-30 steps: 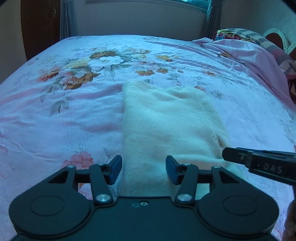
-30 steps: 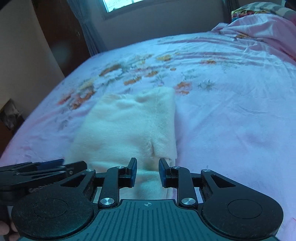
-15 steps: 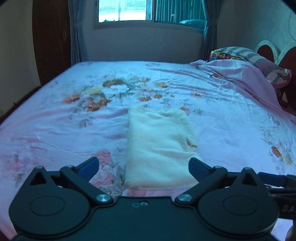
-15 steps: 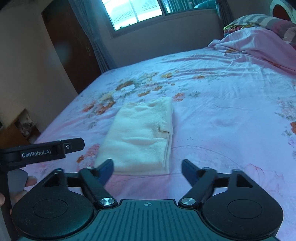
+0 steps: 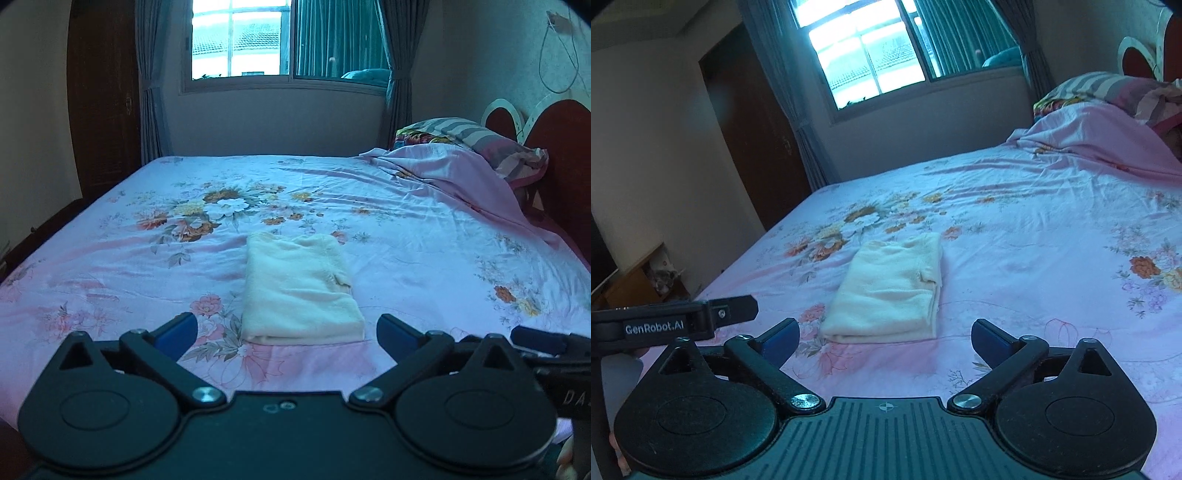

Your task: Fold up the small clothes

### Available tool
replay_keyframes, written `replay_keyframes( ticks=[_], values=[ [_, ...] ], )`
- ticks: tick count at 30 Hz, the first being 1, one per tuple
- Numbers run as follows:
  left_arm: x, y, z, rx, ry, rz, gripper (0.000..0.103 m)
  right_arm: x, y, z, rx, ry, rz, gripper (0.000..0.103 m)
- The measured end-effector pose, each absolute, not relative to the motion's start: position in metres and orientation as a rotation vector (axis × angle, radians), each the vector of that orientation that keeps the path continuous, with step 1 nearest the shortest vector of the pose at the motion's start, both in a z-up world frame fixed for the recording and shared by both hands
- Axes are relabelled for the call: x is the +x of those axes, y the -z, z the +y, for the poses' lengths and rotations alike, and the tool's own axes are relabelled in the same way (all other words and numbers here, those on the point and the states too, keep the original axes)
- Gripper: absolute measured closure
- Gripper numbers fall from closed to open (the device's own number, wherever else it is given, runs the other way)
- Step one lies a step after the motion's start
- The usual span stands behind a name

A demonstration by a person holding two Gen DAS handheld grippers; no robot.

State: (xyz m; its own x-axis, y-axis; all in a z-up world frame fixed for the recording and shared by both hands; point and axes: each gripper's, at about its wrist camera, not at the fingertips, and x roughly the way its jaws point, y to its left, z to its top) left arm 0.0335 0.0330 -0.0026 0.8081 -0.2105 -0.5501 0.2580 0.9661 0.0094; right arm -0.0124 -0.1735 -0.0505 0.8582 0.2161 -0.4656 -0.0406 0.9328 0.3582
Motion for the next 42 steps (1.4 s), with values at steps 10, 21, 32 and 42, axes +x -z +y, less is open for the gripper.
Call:
replay_keyframes(
  ticks=[10,21,32,42],
  values=[
    [-0.004,-0.007,0.037,0.076,0.206,0.526,0.001,-0.058,0.030,-0.172,0.307,-0.100,0.414,0.000],
    [-0.021,-0.015,0.013,0.128,0.239,0.501,0.002,-0.068,0.013,-0.188,0.303,-0.080,0.363,0.000],
    [-0.015,-0.011,0.008,0.110,0.222,0.525,0.001,-0.063,0.022,-0.207,0.351,-0.054,0.381,0.000],
    [-0.013,-0.009,0.008,0.112,0.222,0.525,0.001,-0.064,0.022,-0.205,0.339,-0.054,0.387,0.000]
  ],
)
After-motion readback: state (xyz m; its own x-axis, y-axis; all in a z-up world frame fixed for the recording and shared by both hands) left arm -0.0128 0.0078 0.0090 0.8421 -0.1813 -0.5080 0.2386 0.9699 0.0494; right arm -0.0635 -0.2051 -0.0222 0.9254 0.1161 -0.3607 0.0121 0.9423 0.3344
